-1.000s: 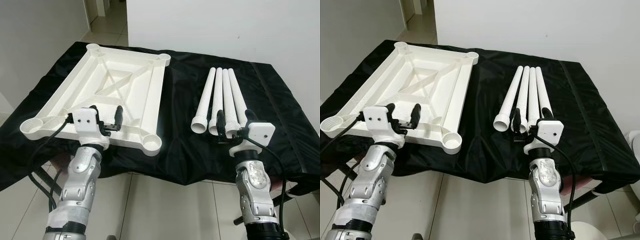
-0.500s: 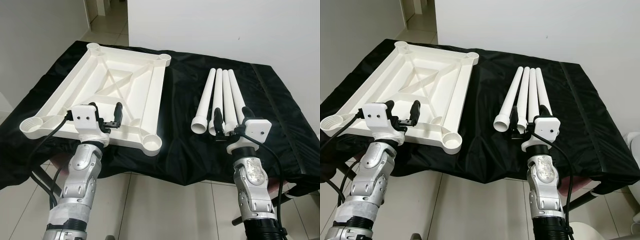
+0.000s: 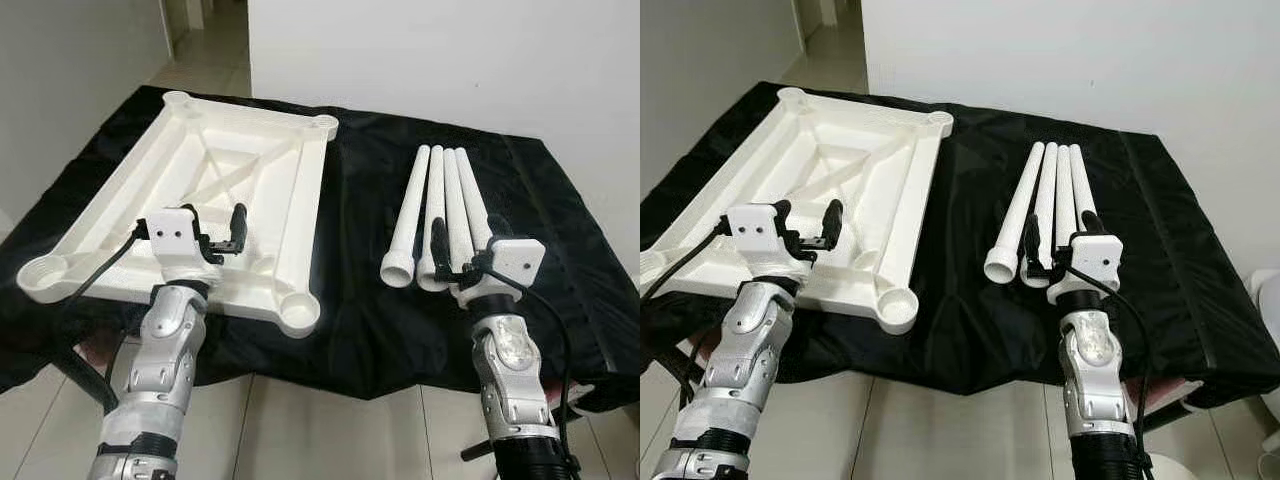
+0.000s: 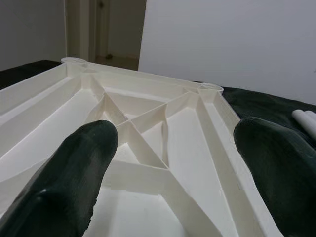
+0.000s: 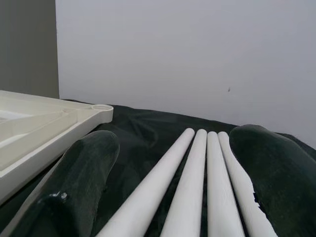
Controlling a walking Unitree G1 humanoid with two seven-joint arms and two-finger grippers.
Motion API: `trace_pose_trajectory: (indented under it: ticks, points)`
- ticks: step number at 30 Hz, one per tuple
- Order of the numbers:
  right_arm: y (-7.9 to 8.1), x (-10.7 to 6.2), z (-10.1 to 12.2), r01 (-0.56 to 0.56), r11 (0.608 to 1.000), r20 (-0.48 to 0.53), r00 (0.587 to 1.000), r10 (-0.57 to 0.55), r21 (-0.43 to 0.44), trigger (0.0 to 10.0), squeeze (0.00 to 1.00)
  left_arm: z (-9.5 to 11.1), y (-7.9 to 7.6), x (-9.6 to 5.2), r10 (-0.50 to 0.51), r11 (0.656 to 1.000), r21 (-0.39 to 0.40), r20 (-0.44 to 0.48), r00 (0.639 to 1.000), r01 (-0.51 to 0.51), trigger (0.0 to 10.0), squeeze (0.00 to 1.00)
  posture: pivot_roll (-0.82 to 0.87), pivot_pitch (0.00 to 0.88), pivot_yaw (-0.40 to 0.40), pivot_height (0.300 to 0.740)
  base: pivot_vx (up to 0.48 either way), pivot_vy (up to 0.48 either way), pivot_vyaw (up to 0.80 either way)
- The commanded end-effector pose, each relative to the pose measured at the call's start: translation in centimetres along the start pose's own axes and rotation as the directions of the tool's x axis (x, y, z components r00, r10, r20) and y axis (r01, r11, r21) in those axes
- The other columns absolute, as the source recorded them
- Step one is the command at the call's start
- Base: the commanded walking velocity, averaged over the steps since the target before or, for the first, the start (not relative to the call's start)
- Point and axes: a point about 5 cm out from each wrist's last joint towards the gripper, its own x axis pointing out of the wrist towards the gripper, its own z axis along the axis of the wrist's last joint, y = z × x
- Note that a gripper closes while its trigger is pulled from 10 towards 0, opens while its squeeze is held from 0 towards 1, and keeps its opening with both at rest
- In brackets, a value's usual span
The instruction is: Building children table
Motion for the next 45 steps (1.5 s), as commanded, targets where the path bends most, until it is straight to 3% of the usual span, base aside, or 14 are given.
trace_pose_trajectory:
  ticks: [1,8,24,34,45]
  points:
    - [-0.2,0.0,-0.1,0.005,1.000,-0.005,1.000,-0.005,-0.007,10.0,0.00,-0.3,-0.1,-0.1,-0.024,1.000,-0.004,-0.014,1.000,0.024,10.0,0.00,0.06,0.045,-0.055,0.740,0.281,0.000,0.00]
    - [-0.2,-0.1,-0.2,0.003,1.000,-0.007,1.000,-0.003,-0.017,10.0,0.00,-0.2,-0.1,0.0,-0.022,1.000,-0.008,-0.007,1.000,0.021,10.0,0.00,0.06,0.049,-0.055,0.740,0.275,0.000,0.00]
    - [-0.1,-0.4,-0.4,0.000,1.000,-0.017,1.000,0.000,-0.020,10.0,0.00,-0.1,-0.2,0.1,-0.018,1.000,-0.015,-0.010,1.000,0.018,10.0,0.00,0.06,0.056,-0.052,0.740,0.000,0.000,0.00]
    - [-1.5,-0.9,-1.1,0.112,0.993,-0.070,0.991,-0.115,-0.041,10.0,0.00,-0.5,-1.7,0.5,-0.092,0.995,-0.054,-0.049,0.995,0.089,10.0,0.00,0.03,0.059,-0.003,0.740,0.000,0.000,0.00]
    - [-1.4,-1.6,-1.3,0.134,0.990,-0.086,0.987,-0.138,-0.043,10.0,0.00,-0.5,-1.8,0.7,-0.095,0.993,-0.076,-0.059,0.994,0.091,10.0,0.00,0.02,0.060,0.006,0.740,0.000,0.000,0.00]
